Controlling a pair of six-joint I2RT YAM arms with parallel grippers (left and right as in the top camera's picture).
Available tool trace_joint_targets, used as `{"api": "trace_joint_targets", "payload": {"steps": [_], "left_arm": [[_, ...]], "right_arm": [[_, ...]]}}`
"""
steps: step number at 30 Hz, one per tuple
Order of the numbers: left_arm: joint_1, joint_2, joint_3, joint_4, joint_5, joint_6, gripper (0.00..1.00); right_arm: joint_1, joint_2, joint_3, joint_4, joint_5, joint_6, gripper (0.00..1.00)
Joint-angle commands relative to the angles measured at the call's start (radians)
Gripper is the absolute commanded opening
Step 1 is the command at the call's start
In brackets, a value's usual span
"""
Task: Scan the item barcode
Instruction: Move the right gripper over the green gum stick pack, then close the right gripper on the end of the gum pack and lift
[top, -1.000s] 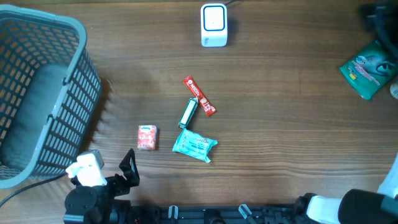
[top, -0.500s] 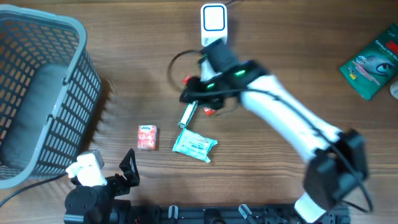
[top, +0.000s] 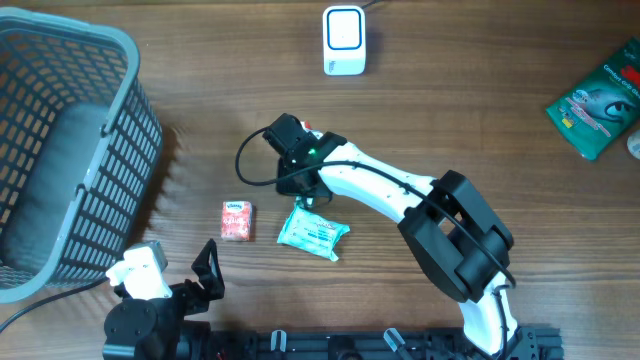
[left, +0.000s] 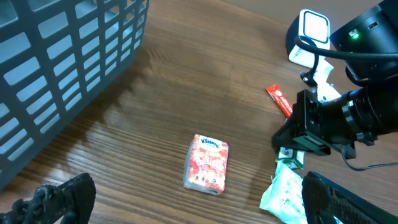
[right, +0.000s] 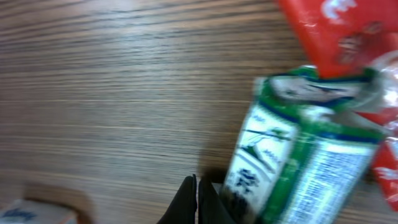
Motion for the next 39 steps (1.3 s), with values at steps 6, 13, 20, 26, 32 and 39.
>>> {"api": "trace_joint_targets", "payload": {"steps": [6,13,20,26,32,39], "left_arm": [[-0.005,-0.003,-0.005,0.002,-0.014,0.014,1.0],[-0.005,-0.003,-0.005,0.002,-0.014,0.014,1.0],[-0.005,-0.003,-0.005,0.002,-0.014,0.014,1.0],[-0.005,-0.003,-0.005,0.002,-0.014,0.014,1.0],[-0.005,-0.003,-0.005,0.002,-0.014,0.014,1.0],[-0.005,-0.003,-0.005,0.002,-0.014,0.014,1.0]], "right_arm": [[-0.026,-0.031,0.0,-0.184,0.137,0.01,0.04],[-0.068,-0.224,0.0,-0.332,0.274,-0.039,0.04],[-0.074,-0.214,0.0,-0.221,0.065,-0.322,0.05],[-0.068,-0.143,0.0,-0.203,0.004,-0.327,0.05],[-0.068,-0.095,0.0,-0.196,-0.051,-0.352,0.05],[-0.069,-0.095,0.0,-0.244,0.046,-0.329,0.04]]}}
